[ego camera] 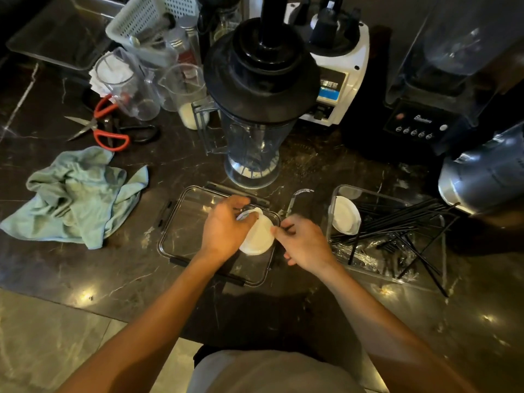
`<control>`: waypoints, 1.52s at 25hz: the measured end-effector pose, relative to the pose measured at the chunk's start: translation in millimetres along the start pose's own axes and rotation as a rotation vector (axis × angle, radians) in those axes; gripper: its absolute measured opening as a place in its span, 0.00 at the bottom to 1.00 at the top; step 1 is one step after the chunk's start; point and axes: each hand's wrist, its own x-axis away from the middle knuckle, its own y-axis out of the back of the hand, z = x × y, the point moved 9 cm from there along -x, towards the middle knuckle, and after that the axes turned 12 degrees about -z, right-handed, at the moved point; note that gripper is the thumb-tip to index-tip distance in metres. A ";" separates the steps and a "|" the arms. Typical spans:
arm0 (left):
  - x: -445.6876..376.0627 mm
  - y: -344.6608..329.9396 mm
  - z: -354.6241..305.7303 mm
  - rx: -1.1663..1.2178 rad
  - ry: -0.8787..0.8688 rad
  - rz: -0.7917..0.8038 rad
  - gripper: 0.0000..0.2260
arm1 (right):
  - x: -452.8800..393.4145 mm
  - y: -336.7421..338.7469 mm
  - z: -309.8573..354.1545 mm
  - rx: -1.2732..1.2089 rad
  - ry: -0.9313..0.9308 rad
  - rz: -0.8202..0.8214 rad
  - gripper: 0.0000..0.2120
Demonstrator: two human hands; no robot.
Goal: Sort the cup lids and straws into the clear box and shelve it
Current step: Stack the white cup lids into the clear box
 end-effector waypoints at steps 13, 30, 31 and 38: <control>18.5 -127.3 -121.7 0.106 -0.207 0.287 0.11 | -33.3 114.5 -68.9 0.484 0.110 -0.277 0.20; 20.0 -135.3 -144.3 0.211 -0.096 0.273 0.21 | -5.7 200.8 -72.7 -0.449 0.068 -0.290 0.09; 23.2 -136.2 -147.2 0.235 -0.094 0.294 0.18 | -4.3 202.4 -72.3 -0.541 0.057 -0.247 0.10; 43.6 -86.4 -103.6 0.404 0.087 0.209 0.11 | -5.2 159.1 -49.1 -0.581 0.051 -0.062 0.10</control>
